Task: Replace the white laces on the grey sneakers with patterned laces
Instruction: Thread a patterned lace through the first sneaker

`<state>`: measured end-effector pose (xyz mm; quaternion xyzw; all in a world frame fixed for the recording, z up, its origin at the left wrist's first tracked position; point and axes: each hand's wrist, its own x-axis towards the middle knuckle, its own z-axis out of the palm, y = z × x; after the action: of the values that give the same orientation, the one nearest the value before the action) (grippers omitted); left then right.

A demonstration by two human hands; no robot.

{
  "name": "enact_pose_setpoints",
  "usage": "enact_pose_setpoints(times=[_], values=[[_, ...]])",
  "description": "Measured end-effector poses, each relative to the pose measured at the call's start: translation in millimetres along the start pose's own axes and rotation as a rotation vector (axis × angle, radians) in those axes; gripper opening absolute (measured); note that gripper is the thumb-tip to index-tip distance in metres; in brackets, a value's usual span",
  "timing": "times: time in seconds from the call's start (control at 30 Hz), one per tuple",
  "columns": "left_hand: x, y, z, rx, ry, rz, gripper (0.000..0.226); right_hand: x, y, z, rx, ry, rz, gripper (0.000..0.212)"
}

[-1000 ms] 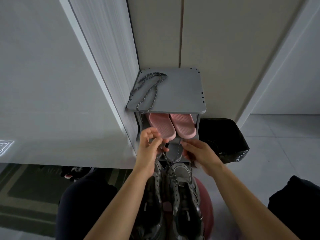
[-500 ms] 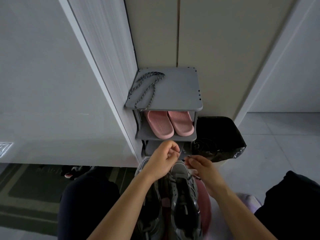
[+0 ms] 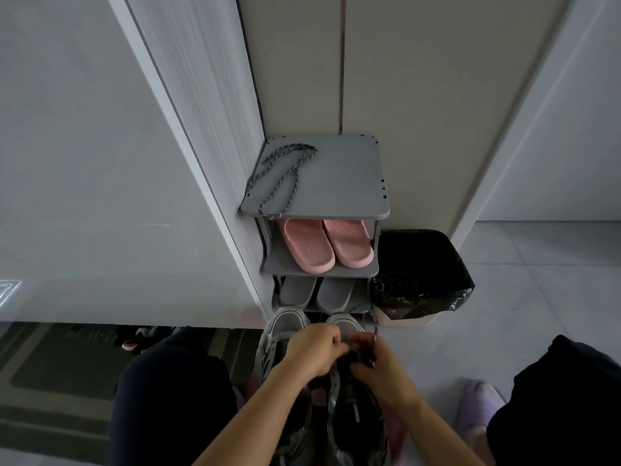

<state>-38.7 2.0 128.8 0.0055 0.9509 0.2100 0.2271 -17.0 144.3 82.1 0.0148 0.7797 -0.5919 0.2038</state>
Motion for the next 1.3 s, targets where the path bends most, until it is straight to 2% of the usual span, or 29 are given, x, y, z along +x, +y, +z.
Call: enact_pose_setpoints(times=[0.07, 0.13, 0.3, 0.4, 0.5, 0.53, 0.63, 0.73, 0.8, 0.87, 0.93, 1.0, 1.1, 1.23, 1.3], values=[[-1, -3, 2, -0.287, -0.010, -0.002, 0.020, -2, 5, 4, -0.094, 0.040, -0.072, 0.051], [-4, -5, 3, -0.476, -0.022, -0.006, 0.024, -2, 7, 8, -0.171, 0.064, -0.131, 0.053], [-11, -8, 4, -0.643, -0.022, -0.040, 0.023, 1, 16, 15, -0.181, 0.139, -0.188, 0.043], [-13, -8, 6, -0.708, -0.029, -0.090, 0.025, -2, 20, 22, -0.225, 0.252, -0.168, 0.039], [-12, -6, 9, -0.705, -0.009, -0.076, 0.025, 0, 17, 21, -0.471, 0.483, -0.295, 0.055], [-12, -5, 11, -0.681, 0.007, -0.051, 0.024, 0, 14, 19, -0.503, 0.491, -0.339, 0.054], [-13, -5, 16, -0.566, 0.090, 0.036, 0.021, 5, 8, 16, -0.616, 0.359, -0.429, 0.031], [-8, -11, 16, -0.479, 0.159, 0.016, 0.025, 8, 8, 9, -0.526, 0.301, -0.339, 0.015], [-2, -16, 20, -0.409, 0.129, 0.019, 0.035, 6, 7, 4, -0.414, 0.318, -0.329, 0.014], [3, -15, 26, -0.277, 0.061, 0.057, 0.042, 1, 4, 2, -0.310, 0.339, -0.314, 0.019], [7, -12, 31, -0.166, 0.029, 0.045, 0.036, -2, -2, 1, -0.213, 0.374, -0.298, 0.028], [9, -8, 34, -0.064, 0.019, 0.029, 0.030, -2, -10, 1, -0.132, 0.408, -0.298, 0.039], [11, -4, 40, 0.110, 0.023, 0.036, 0.038, -1, -33, -4, -0.008, 0.431, -0.288, 0.045], [9, 3, 49, 0.181, 0.049, 0.056, 0.043, -5, -91, -35, 0.295, 0.541, -0.439, 0.031], [9, 1, 50, 0.086, 0.029, 0.059, 0.040, -3, -110, -55, 0.311, 0.556, -0.497, 0.022]])
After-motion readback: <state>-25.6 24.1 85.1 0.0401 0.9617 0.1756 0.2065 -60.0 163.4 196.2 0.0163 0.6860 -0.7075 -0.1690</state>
